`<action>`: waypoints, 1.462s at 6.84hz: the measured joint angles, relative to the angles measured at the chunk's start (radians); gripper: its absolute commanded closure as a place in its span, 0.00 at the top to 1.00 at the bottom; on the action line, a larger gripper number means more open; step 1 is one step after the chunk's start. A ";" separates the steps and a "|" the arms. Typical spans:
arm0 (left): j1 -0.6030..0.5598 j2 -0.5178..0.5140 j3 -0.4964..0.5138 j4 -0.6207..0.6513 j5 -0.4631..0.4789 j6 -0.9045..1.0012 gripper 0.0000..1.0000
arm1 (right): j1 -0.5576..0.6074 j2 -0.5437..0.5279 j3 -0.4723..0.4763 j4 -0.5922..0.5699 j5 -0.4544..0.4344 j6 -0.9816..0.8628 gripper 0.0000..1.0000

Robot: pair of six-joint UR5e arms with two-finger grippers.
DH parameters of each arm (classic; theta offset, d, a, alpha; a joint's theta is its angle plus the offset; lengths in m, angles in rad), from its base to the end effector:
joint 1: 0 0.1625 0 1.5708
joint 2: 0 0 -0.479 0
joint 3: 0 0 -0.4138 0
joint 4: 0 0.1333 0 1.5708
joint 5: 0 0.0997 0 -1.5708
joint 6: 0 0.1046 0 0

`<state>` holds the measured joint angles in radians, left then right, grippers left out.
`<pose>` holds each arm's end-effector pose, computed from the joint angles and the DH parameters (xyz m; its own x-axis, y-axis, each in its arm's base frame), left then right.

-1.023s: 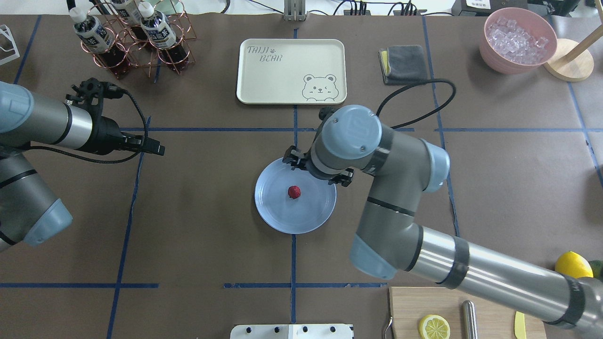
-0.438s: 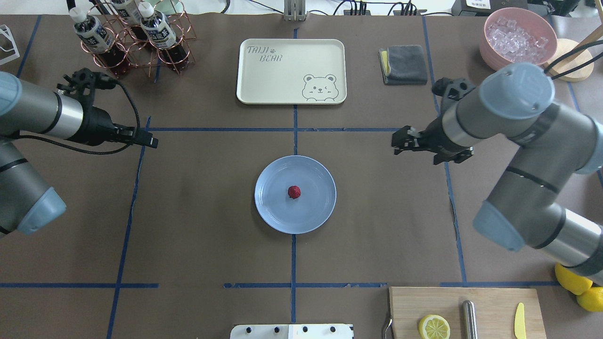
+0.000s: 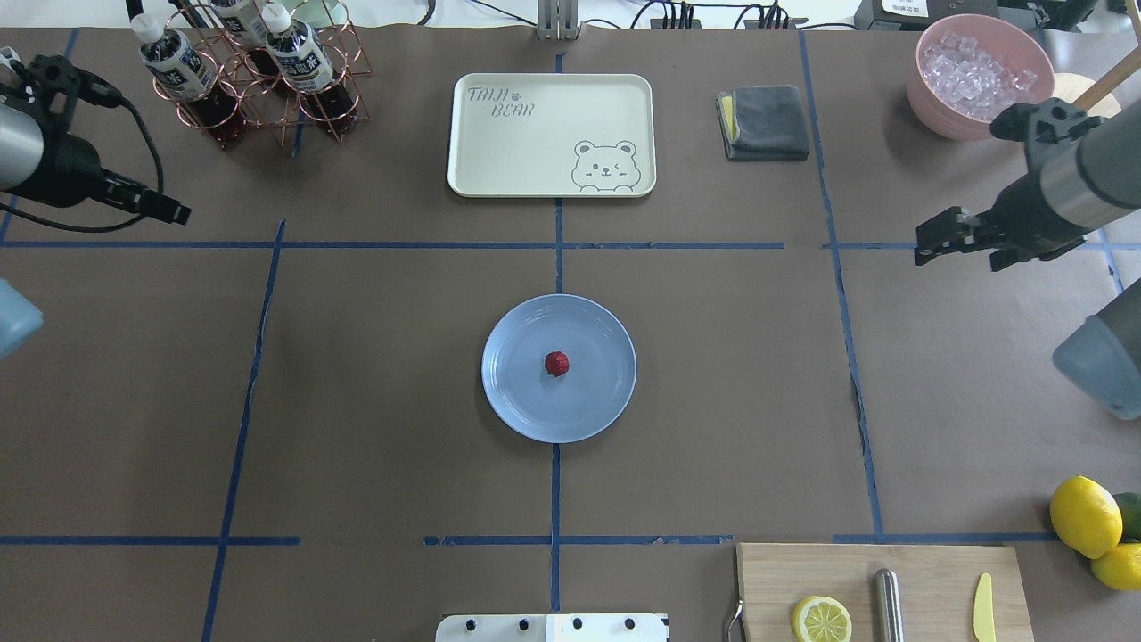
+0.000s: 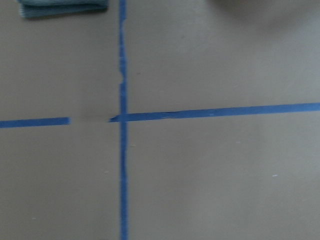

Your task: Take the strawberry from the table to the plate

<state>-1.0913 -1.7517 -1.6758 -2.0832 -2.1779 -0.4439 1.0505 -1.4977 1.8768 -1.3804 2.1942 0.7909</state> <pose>0.2181 -0.5790 0.5055 0.6261 0.4036 -0.6671 -0.0588 0.8776 0.4758 -0.2103 -0.5124 0.5048 0.6830 0.0436 0.7291 -0.0952 0.9950 0.0296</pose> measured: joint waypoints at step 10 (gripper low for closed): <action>-0.386 0.123 0.050 0.438 -0.217 0.546 1.00 | 0.432 -0.093 -0.257 0.003 0.166 -0.635 1.00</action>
<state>-1.4769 -1.6286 -1.6253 -1.6451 -2.3945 0.1026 1.4823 -1.5908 1.6198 -1.3776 2.3603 0.1556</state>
